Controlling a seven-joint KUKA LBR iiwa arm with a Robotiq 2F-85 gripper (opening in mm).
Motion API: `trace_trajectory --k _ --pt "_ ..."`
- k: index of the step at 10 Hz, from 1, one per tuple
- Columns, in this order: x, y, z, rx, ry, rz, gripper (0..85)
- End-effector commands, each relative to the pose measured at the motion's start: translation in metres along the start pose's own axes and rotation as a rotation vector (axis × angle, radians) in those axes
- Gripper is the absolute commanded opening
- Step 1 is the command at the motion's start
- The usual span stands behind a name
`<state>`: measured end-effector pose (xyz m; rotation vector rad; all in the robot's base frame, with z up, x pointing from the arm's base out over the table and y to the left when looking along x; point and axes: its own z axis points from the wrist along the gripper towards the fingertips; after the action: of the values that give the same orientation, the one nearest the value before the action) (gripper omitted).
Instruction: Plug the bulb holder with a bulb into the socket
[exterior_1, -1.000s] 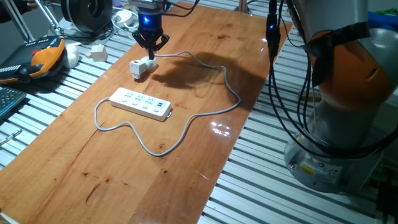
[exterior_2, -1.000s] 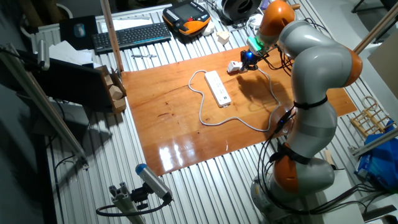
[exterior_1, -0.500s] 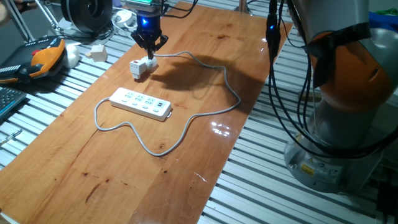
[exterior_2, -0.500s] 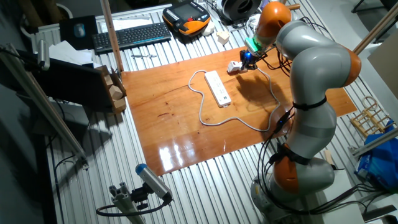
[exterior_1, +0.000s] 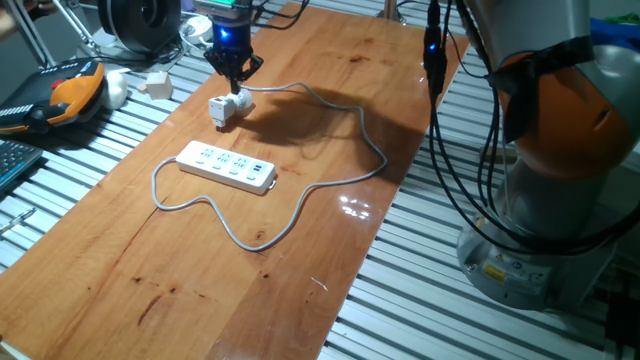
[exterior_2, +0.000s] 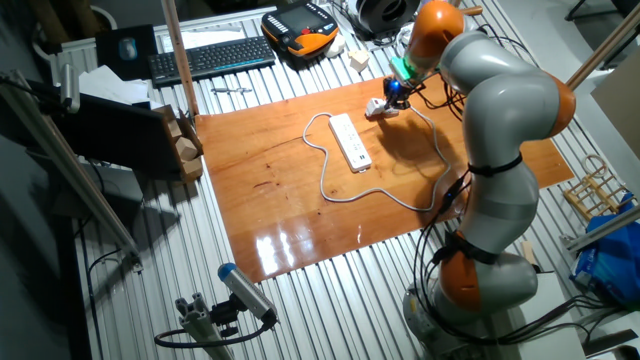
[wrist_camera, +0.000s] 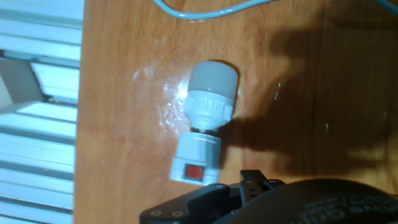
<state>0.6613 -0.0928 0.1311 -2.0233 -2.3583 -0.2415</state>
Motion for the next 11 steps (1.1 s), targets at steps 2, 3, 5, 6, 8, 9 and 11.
trace_trajectory --k 2,3,5,6,8,9,11 --pt "-0.003 0.004 0.001 -0.002 -0.001 0.01 0.0" --pt "-0.001 0.005 0.001 -0.004 -0.009 0.02 0.0" --pt "-0.001 0.008 0.01 0.0 -0.027 0.025 0.0" --pt "-0.002 0.01 0.017 -0.009 -0.03 0.024 0.0" --pt "-0.002 0.01 0.019 -0.009 -0.017 0.03 0.0" --pt "-0.002 0.01 0.019 -0.008 -0.017 0.032 0.0" --pt "-0.002 0.01 0.021 -0.009 -0.01 0.028 0.0"
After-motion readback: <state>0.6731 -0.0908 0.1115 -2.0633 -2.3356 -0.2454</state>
